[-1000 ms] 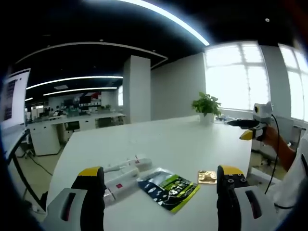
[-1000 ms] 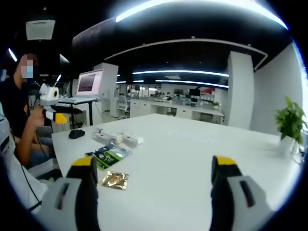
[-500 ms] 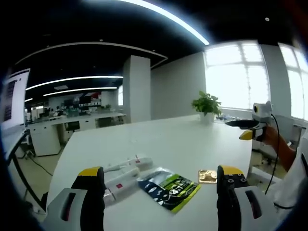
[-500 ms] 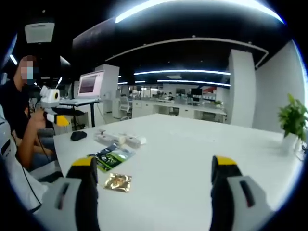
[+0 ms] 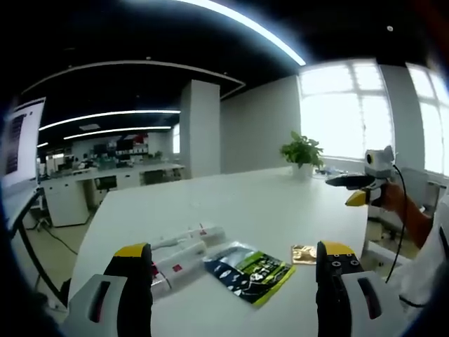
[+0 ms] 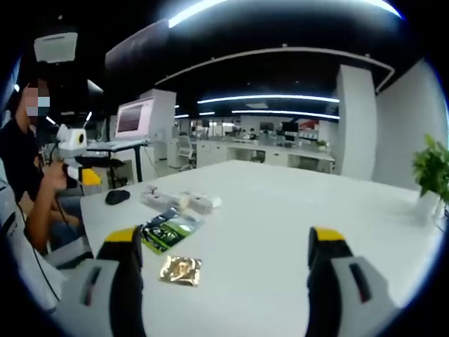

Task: Arrange the skincare products in the storage area until every visible bottle or jar stands upright without overlapping.

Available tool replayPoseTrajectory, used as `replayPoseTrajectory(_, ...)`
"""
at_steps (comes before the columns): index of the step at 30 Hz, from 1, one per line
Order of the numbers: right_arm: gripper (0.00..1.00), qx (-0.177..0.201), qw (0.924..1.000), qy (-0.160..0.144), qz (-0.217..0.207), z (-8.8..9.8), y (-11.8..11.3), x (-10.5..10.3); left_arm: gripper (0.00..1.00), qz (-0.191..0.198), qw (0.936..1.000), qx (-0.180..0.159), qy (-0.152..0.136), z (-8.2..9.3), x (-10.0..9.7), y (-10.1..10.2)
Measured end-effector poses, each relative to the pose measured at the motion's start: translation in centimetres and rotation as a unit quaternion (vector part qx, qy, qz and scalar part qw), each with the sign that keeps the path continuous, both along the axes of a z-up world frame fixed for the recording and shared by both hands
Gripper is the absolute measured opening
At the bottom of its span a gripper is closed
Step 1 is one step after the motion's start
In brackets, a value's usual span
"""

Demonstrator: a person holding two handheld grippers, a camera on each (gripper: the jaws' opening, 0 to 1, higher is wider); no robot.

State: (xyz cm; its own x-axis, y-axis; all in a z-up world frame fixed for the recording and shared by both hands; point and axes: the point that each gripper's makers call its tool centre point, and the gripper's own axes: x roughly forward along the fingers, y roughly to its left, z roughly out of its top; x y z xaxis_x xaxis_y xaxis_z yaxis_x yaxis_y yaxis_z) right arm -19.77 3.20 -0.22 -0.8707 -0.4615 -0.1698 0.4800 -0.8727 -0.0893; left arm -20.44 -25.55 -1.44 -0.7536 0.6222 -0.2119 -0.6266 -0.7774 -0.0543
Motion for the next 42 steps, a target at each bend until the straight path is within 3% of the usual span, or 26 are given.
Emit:
replayPoseTrajectory(6, 1.0, 0.013, 0.9999, 0.002, -0.001, 0.1, -0.8, -0.3, 0.99, 0.003, 1.0, 0.0, 0.002, -0.1, 0.1, -0.2)
replayPoseTrajectory(11, 1.0, 0.012, 0.9999, -0.002, -0.005, -0.1, -0.7, -0.4, 0.99, -0.009, 0.9997, 0.025, -0.001, 0.3, 0.4, -0.2)
replayPoseTrajectory(19, 1.0, 0.015, 0.9999, -0.003, -0.001, -0.1, -0.7, -0.1, 0.99, 0.01, 0.9996, 0.022, 0.011, 0.9, 0.3, -1.1)
replayPoseTrajectory(27, 1.0, 0.016, 0.9998, -0.005, 0.007, -0.2, -1.0, 0.1, 0.99, 0.011, 0.9999, 0.006, 0.004, 0.4, 0.3, -1.2)
replayPoseTrajectory(42, 1.0, 0.025, 0.9995, -0.008, 0.018, -0.6, -1.4, 0.1, 0.99, 0.01, 0.9999, 0.008, -0.003, 0.0, -0.1, -1.4)
